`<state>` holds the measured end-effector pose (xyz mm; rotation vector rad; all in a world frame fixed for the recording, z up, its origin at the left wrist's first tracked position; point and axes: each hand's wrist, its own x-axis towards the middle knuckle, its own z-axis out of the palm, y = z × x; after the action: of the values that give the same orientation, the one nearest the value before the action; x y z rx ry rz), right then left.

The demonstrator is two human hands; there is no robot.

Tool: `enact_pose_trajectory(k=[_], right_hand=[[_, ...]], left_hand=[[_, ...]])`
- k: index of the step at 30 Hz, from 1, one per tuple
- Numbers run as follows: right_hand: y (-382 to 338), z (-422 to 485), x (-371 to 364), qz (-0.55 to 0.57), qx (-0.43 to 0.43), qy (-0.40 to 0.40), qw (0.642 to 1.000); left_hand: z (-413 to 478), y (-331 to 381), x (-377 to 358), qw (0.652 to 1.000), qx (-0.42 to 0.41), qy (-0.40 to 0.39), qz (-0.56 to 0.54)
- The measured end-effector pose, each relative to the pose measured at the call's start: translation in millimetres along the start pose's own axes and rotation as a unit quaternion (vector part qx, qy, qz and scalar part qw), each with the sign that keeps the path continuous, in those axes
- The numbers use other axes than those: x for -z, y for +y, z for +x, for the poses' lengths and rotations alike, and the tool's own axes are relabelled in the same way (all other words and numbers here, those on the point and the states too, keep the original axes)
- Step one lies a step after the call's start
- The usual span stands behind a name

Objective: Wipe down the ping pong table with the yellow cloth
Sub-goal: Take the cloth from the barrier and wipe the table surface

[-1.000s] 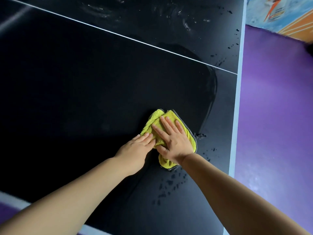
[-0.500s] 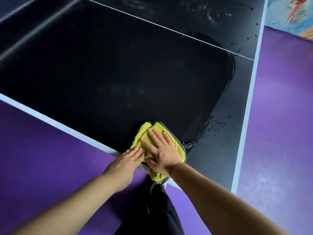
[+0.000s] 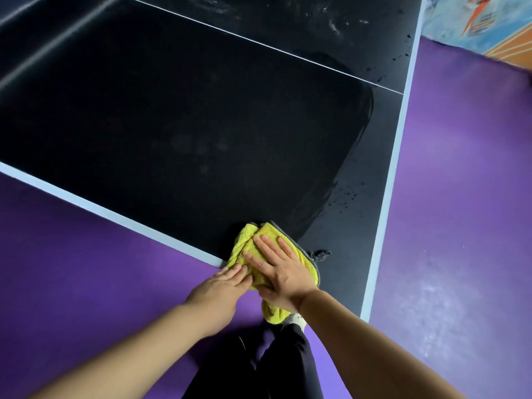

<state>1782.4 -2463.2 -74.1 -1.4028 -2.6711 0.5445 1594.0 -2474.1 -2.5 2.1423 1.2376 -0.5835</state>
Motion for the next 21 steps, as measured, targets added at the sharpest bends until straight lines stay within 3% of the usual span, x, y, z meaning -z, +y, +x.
enact_pose_trajectory(k=[11, 21], right_hand=[[116.8, -3.4, 38.8, -0.009, 0.010, 0.021, 1.000], [273.0, 46.3, 96.7, -0.021, 0.004, 0.024, 0.999]], left_hand=[[91.1, 55.4, 44.7, 0.999, -0.038, 0.023, 0.027], [227.4, 99.2, 140.3, 0.998, -0.022, 0.056, 0.009]])
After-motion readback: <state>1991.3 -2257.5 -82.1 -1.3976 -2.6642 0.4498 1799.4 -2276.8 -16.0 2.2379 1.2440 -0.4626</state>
